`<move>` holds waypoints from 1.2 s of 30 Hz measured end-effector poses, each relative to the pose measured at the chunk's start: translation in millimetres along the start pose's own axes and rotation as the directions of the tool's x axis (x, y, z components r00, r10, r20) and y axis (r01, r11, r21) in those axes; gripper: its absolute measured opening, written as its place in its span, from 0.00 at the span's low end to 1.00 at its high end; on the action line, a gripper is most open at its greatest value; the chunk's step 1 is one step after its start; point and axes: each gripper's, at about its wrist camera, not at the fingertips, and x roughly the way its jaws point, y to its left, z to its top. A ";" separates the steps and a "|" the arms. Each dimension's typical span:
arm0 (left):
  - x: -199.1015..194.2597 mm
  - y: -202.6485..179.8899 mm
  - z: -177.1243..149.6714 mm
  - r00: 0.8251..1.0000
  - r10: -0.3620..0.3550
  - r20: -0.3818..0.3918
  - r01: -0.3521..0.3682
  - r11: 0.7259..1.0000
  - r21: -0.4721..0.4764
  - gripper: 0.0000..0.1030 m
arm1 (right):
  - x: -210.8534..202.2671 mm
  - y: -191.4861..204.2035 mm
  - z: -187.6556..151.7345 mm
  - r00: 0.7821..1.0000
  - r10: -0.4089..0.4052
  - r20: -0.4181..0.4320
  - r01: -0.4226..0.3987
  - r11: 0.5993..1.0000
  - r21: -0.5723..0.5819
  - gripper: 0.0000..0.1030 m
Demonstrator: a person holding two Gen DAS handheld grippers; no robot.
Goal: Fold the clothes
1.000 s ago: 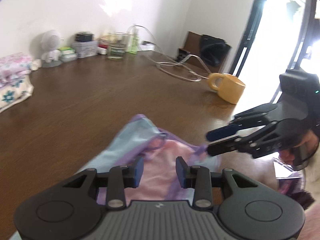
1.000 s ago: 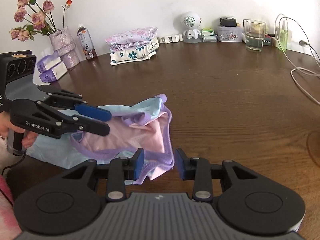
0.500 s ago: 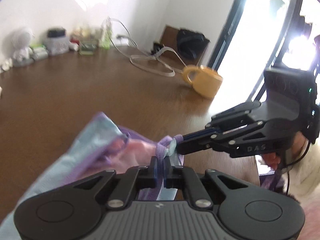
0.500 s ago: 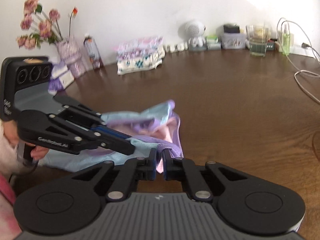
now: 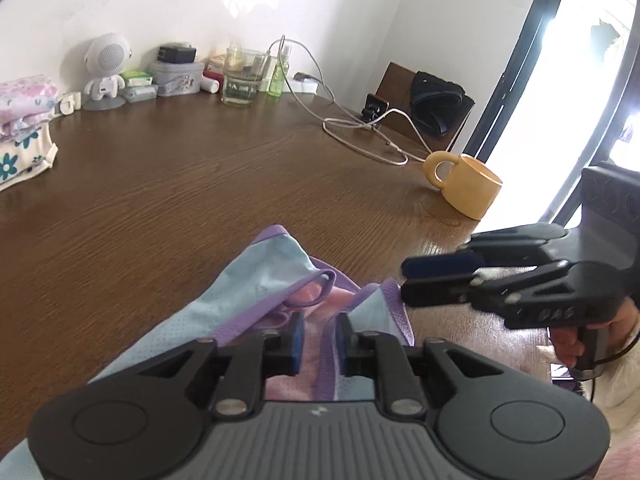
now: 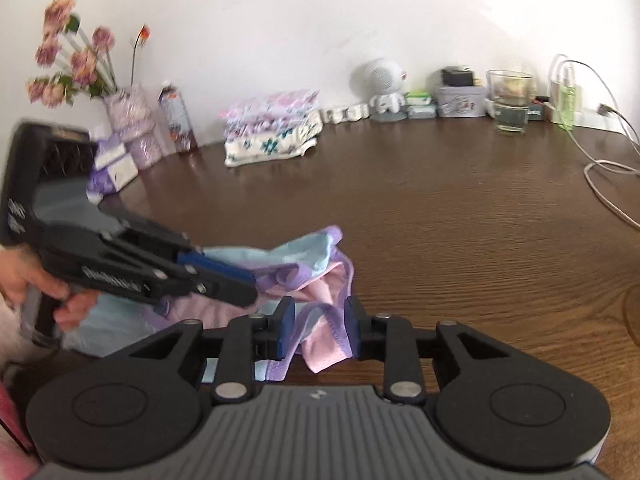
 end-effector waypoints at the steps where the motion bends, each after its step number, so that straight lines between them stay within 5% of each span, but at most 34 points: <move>1: -5.1 0.1 -0.7 1.000 0.012 0.010 -0.012 1.000 0.006 0.25 | 5.2 1.8 -0.2 1.000 -0.005 -0.014 0.005 1.000 -0.015 0.26; 3: -15.4 0.3 -2.1 0.999 0.034 0.031 -0.035 0.999 0.018 0.30 | 16.0 4.2 -0.8 0.999 -0.019 -0.037 0.018 0.999 -0.037 0.25; 5: -25.3 0.8 -3.5 0.997 0.060 0.052 -0.061 0.998 0.031 0.35 | 24.4 4.6 -1.2 0.999 -0.029 -0.045 0.027 0.999 -0.044 0.11; 9: -32.4 7.6 -2.8 0.991 0.122 0.061 -0.126 0.990 0.057 0.37 | 31.4 2.6 -1.3 0.999 -0.028 -0.042 0.027 0.999 -0.019 0.10; 15: -4.7 -2.2 9.8 0.994 0.099 0.038 -0.104 0.981 0.164 0.37 | 21.1 0.4 -6.5 0.999 -0.035 0.005 0.035 0.998 0.057 0.12; 17: 7.7 -10.8 10.9 0.992 0.118 0.046 -0.126 0.965 0.229 0.35 | 11.8 0.0 -7.9 0.999 -0.042 0.033 0.039 0.996 0.082 0.12; 20: 24.4 -16.2 9.9 0.995 0.100 0.013 -0.100 0.956 0.274 0.08 | 9.2 0.5 -9.9 0.998 -0.042 0.038 0.038 0.995 0.091 0.12; 24: 35.7 -21.4 4.0 0.996 0.082 -0.023 -0.071 0.953 0.296 0.04 | 16.3 0.6 -12.4 0.999 -0.044 0.023 0.042 0.995 0.093 0.12; 32: 12.6 -15.5 2.7 0.999 0.036 0.018 -0.039 0.977 0.212 0.11 | 23.7 5.5 -15.3 0.998 -0.061 0.020 0.059 0.995 0.086 0.12; 36: -31.3 2.2 -5.7 0.993 0.088 0.077 -0.095 0.990 0.100 0.26 | 9.6 3.4 -15.0 0.995 -0.058 0.084 0.045 0.988 0.146 0.20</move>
